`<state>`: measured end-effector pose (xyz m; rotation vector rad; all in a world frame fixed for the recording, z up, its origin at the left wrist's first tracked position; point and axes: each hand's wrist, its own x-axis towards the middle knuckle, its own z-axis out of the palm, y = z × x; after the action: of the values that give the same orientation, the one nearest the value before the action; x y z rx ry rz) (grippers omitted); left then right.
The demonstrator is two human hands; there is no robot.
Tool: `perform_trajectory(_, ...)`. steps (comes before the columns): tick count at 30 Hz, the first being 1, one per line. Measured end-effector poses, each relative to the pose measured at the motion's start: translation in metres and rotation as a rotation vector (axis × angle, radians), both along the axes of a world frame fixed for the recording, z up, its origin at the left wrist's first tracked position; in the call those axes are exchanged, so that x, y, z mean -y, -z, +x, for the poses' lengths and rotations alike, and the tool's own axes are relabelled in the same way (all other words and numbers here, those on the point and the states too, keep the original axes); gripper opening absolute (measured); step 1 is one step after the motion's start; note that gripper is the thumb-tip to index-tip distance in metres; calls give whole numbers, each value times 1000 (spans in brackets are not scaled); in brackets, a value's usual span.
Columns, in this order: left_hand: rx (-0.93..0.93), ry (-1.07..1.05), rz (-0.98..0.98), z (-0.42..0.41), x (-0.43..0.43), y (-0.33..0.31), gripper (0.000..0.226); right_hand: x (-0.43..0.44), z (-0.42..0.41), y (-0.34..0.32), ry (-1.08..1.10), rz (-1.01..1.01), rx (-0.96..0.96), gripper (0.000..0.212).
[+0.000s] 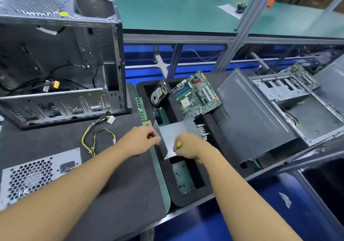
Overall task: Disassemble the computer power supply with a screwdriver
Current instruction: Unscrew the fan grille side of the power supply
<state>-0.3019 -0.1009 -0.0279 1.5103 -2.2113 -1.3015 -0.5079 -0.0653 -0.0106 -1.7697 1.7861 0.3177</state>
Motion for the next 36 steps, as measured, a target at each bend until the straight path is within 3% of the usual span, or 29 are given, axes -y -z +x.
perform_trajectory(4, 135, 43, -150, 62, 23, -30, 11, 20, 52, -21, -82, -35, 139, 9)
perform_trajectory(7, 301, 90, -34, 127, 31, -40, 25, 28, 97, -23, -137, -65, 208, 6)
perform_trajectory(11, 379, 81, 150, 211, 21, -42, 49, 30, 148, -8, -132, -28, 318, 9)
perform_trajectory(14, 444, 102, 288, 253, 2, -34, 51, 28, 184, 5, -109, -1, 389, 17)
perform_trajectory(18, 348, 60, 386, 274, -20, -21, 42, 22, 221, 8, -19, 78, 546, 33)
perform_trajectory(23, 263, 37, 443, 275, -28, -26, 50, 22, 237, 1, -89, 167, 559, 25)
perform_trajectory(28, 215, 6, 325, 276, -42, -20, 50, 17, 237, -5, -153, 98, 546, 20)
perform_trajectory(32, 424, 45, 14, 272, -47, -15, 56, 10, 238, -2, -213, -21, 519, 21)
perform_trajectory(36, 550, 24, -171, 267, -58, 2, 58, 0, 240, 7, -299, -113, 414, 22)
